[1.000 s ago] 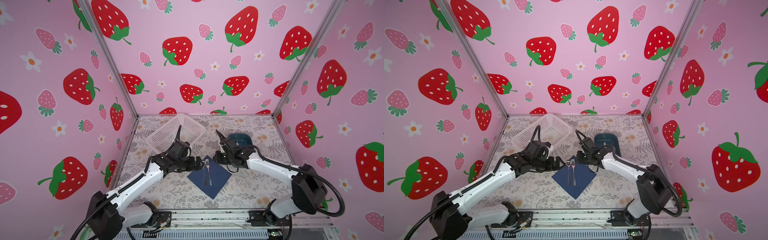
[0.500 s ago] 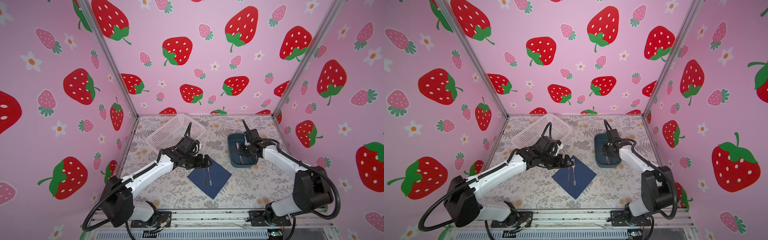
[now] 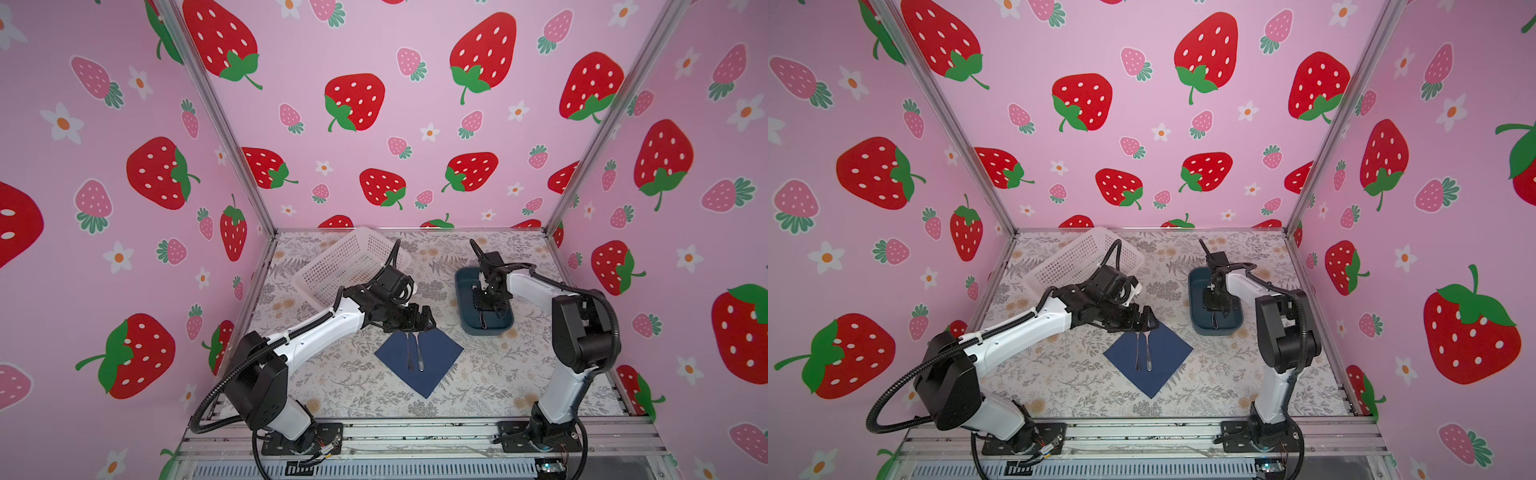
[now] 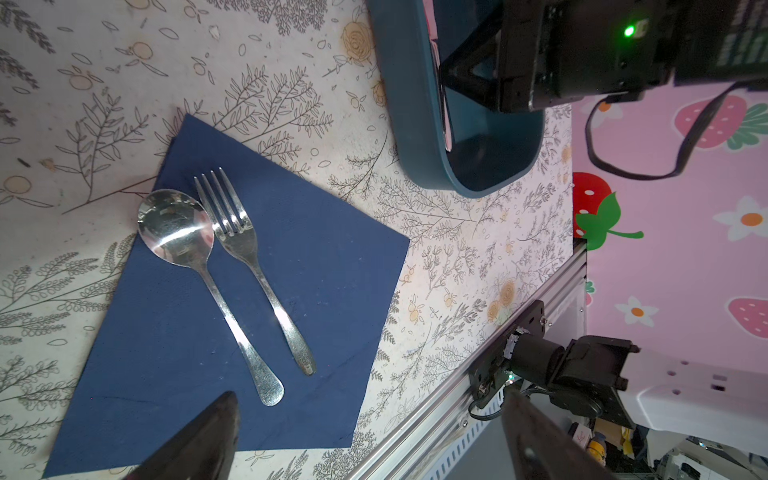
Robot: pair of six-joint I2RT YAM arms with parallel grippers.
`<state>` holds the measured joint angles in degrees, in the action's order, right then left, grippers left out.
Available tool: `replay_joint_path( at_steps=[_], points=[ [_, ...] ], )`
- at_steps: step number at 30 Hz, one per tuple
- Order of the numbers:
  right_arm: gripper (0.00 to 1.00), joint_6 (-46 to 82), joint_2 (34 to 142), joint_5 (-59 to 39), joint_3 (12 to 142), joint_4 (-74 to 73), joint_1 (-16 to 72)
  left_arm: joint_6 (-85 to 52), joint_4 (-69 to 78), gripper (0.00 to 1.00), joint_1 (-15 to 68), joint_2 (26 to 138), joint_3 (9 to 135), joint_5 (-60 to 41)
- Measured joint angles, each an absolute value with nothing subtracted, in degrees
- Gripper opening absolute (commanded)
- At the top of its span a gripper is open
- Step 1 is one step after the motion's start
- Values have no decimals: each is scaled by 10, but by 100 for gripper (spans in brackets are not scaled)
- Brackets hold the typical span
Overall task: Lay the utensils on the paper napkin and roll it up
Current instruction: 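Move the right gripper back over the knife in the teal tray, then lower the right gripper and grasp the knife handle in the tray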
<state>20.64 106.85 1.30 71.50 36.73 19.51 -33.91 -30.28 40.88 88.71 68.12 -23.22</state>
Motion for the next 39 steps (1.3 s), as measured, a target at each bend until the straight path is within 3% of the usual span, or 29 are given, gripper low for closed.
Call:
replay_joint_path(
  at_steps=[17,39],
  points=[
    [13,164,1169,4,834,443,188,-321,-331,99,409,953,771,-237],
    [24,152,1188,-7,869,494,189,-317,-332,100,409,962,779,-236]
  ],
)
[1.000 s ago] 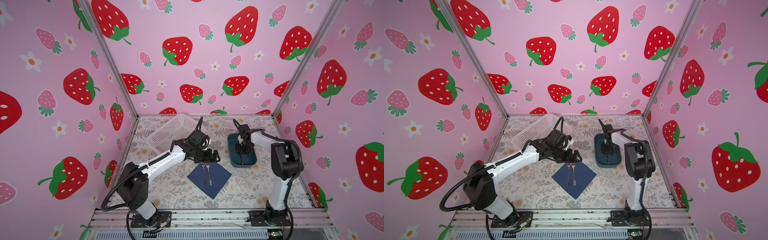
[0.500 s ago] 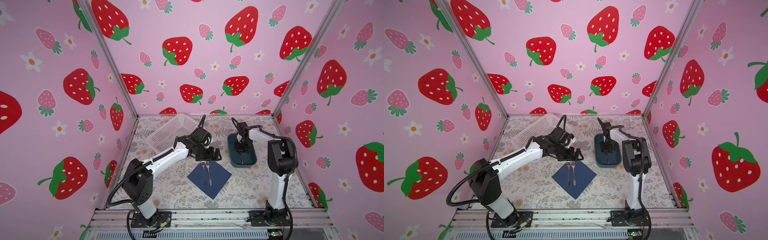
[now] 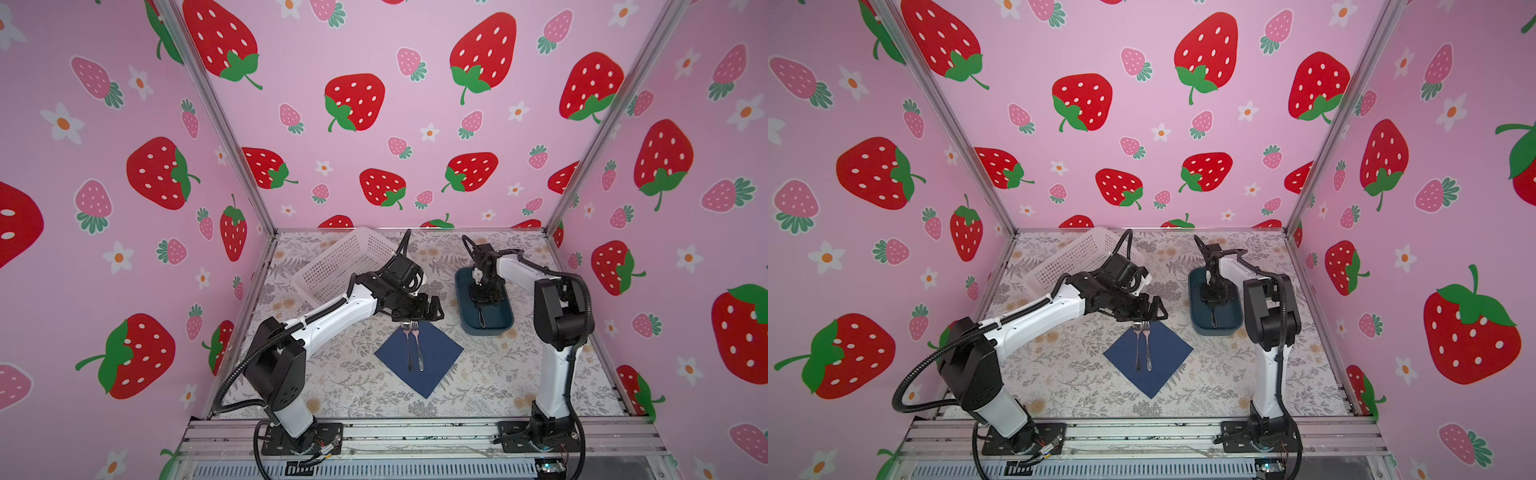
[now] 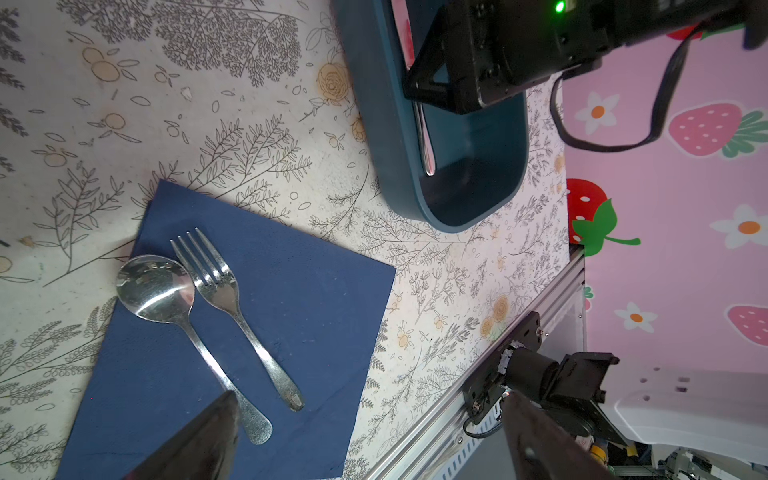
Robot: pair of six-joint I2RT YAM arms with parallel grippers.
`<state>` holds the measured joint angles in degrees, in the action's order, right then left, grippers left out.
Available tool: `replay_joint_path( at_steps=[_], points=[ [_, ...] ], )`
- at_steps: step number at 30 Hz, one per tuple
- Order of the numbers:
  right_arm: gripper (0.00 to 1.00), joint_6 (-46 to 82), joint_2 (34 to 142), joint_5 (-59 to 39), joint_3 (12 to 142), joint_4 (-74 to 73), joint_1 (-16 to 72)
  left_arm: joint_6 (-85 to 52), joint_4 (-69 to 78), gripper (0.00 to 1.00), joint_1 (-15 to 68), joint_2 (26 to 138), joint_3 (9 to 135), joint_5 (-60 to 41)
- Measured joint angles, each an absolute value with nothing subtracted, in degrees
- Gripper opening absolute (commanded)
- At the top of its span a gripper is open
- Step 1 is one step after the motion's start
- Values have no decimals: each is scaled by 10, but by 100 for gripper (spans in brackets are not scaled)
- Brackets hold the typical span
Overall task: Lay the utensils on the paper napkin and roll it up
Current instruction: 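Lower the right gripper and grasp the knife handle in the tray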
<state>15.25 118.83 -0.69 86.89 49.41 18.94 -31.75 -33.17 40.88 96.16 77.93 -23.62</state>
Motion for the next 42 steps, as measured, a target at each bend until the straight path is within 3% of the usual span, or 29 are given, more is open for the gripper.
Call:
replay_joint_path(
  at_steps=[5,14,18,29,42],
  points=[
    [23,149,1187,-4,863,494,193,-317,-330,100,409,962,779,-236],
    [12,150,1170,0,834,469,194,-317,-330,100,409,962,779,-236],
    [18,151,1166,1,829,463,194,-317,-330,100,409,962,779,-236],
    [21,151,1165,0,832,477,194,-317,-329,100,409,962,779,-236],
    [11,151,1158,2,806,453,195,-317,-328,100,409,960,776,-235]
  ],
)
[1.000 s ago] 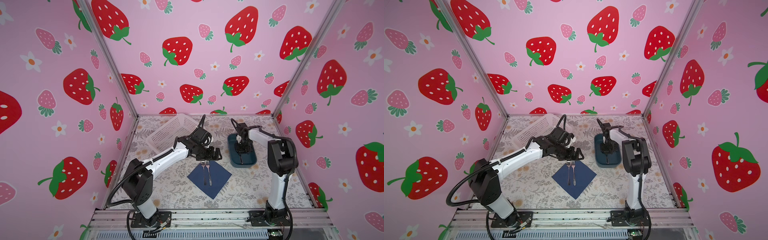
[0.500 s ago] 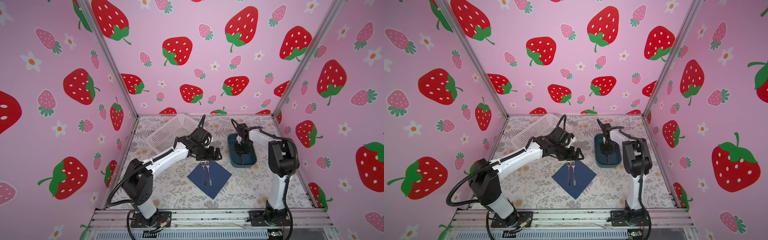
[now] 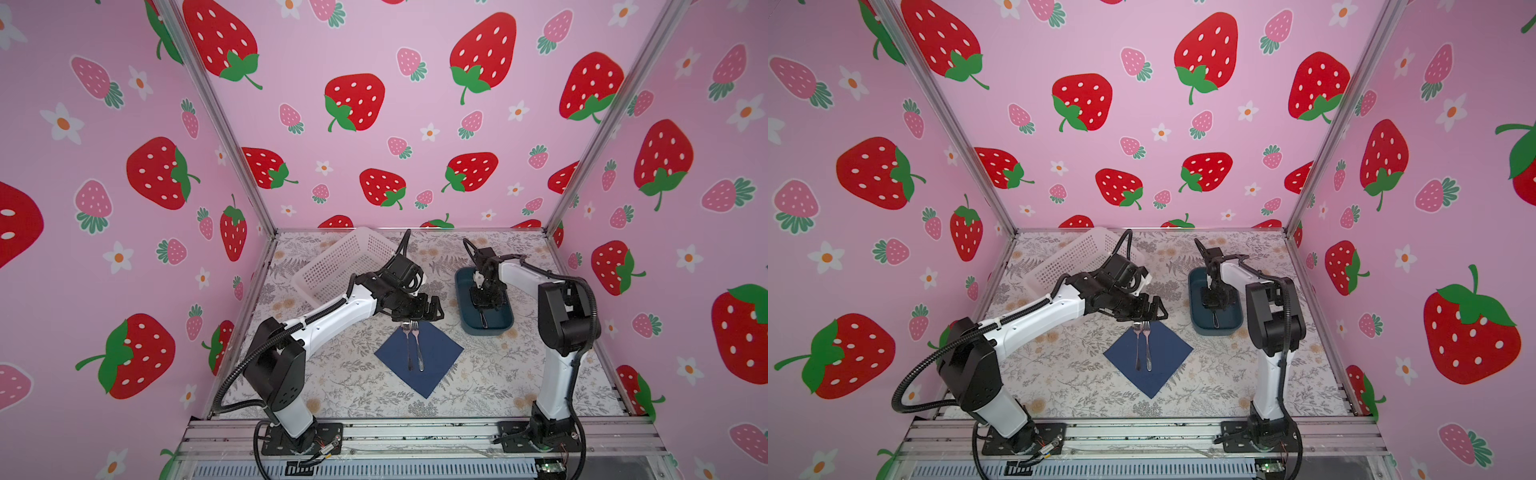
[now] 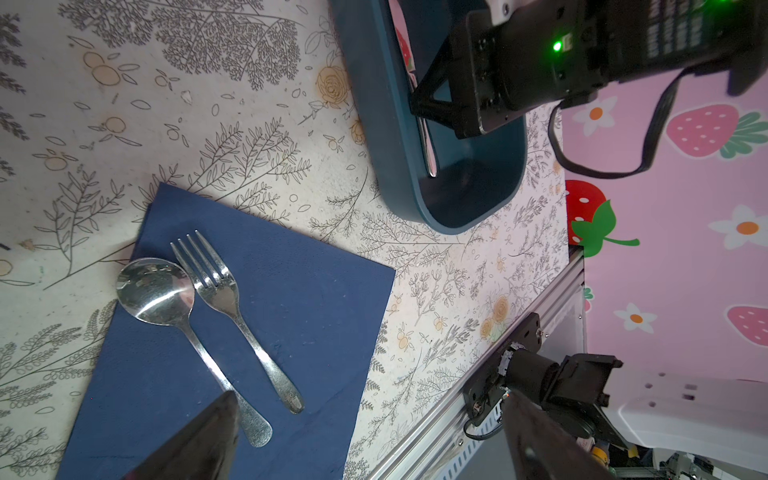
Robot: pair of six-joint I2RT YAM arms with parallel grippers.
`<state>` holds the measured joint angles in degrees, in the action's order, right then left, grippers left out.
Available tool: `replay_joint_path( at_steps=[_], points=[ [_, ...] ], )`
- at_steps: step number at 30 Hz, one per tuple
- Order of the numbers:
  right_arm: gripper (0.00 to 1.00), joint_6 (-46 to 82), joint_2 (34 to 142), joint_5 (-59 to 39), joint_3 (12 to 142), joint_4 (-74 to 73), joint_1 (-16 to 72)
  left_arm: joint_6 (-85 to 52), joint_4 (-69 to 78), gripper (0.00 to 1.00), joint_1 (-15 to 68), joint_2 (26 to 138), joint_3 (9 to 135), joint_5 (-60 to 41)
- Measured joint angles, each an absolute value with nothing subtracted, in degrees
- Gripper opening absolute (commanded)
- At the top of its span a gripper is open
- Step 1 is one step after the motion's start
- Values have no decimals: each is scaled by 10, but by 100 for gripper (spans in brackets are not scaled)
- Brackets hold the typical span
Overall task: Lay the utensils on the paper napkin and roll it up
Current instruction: 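Lower the right gripper and grasp the knife handle in the tray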
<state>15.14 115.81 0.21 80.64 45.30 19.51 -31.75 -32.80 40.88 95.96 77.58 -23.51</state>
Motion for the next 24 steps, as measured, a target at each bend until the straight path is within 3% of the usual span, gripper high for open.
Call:
replay_joint_path(
  at_steps=[7,24],
  points=[
    [7,153,1151,6,805,446,196,-318,-328,100,409,959,775,-235],
    [7,169,1115,5,828,449,193,-328,-310,100,409,933,752,-232]
  ],
)
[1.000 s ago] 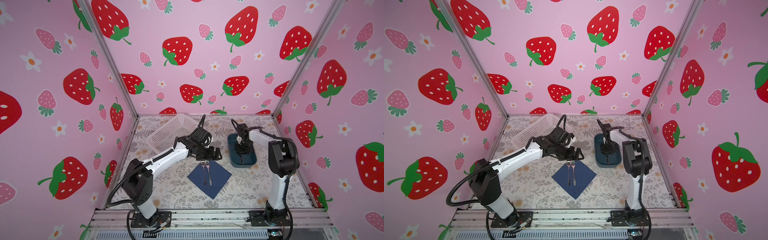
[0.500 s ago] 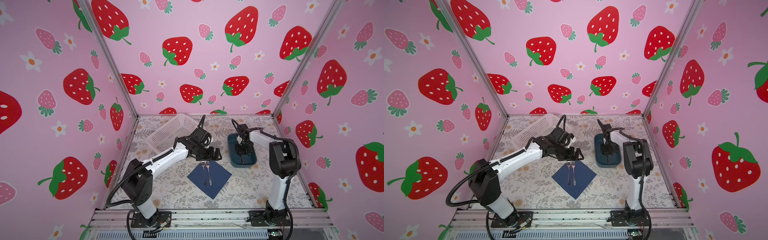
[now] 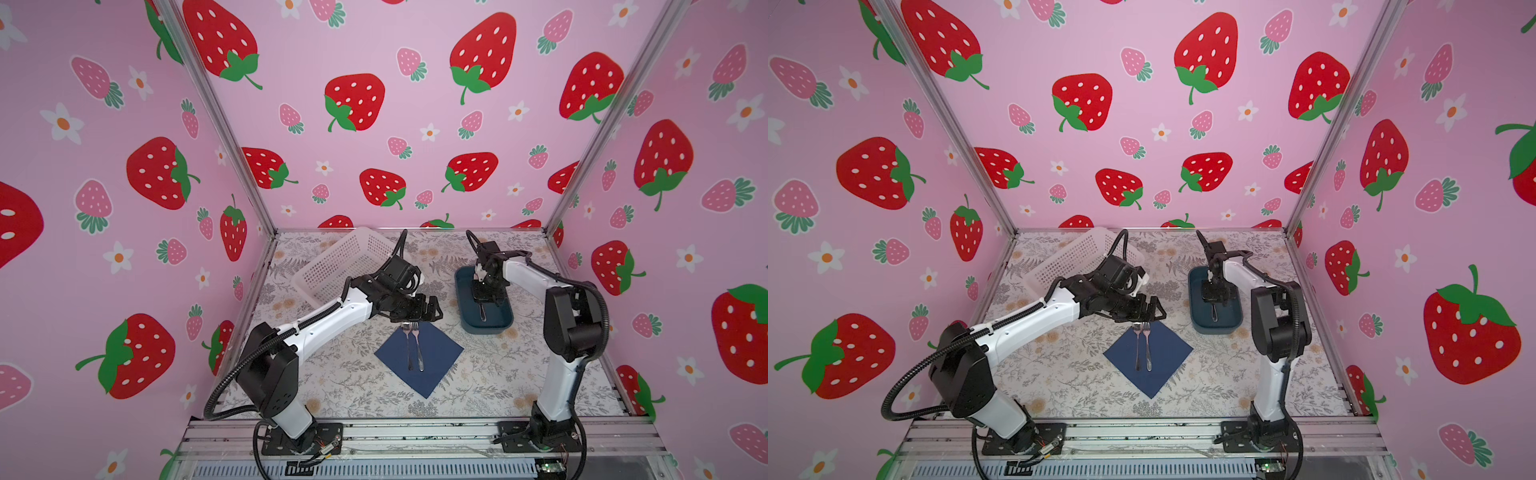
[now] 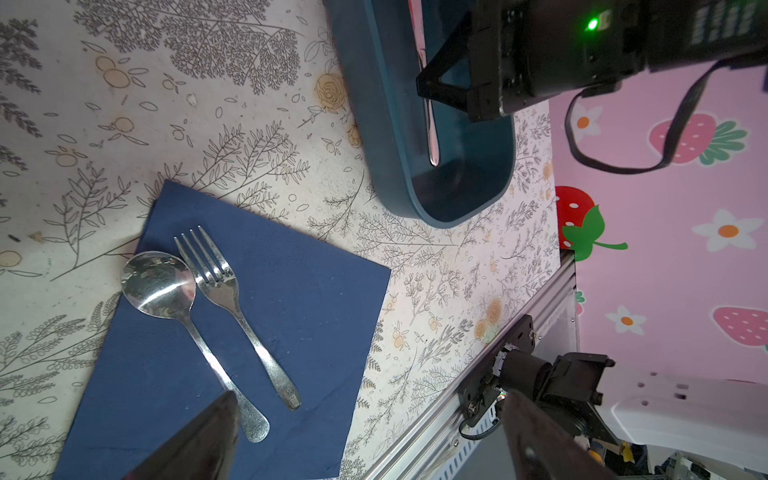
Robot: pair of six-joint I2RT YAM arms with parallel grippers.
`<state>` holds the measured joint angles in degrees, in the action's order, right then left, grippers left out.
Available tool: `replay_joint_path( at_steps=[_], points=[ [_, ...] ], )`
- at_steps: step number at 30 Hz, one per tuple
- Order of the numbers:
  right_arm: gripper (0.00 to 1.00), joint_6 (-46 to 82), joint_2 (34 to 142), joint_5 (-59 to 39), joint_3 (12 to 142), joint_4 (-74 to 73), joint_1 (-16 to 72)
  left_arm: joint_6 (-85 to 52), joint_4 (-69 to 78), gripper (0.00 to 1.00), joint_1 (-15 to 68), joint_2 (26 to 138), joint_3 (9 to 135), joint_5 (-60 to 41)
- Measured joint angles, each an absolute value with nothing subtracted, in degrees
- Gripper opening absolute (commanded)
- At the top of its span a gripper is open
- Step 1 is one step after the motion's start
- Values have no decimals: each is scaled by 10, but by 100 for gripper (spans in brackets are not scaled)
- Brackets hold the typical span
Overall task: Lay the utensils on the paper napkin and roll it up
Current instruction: 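Lower the right gripper and grasp the knife handle in the tray, then lift the silver knife out of the tray toward the napkin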
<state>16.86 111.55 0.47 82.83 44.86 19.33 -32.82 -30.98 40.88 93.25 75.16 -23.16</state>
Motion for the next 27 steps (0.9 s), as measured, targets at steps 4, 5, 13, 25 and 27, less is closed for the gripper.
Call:
replay_joint_path(
  at_steps=[4,5,13,25,27],
  points=[
    [7,169,1113,0,833,449,193,-329,-304,100,409,933,744,-232],
    [7,169,1113,-1,833,450,193,-329,-304,100,409,933,743,-232],
    [7,170,1113,-22,843,459,193,-328,-303,100,409,932,740,-232],
    [7,177,1050,-70,878,479,194,-328,-304,100,409,912,736,-231],
    [7,180,1037,-81,878,482,196,-328,-302,100,409,906,729,-231]
  ],
)
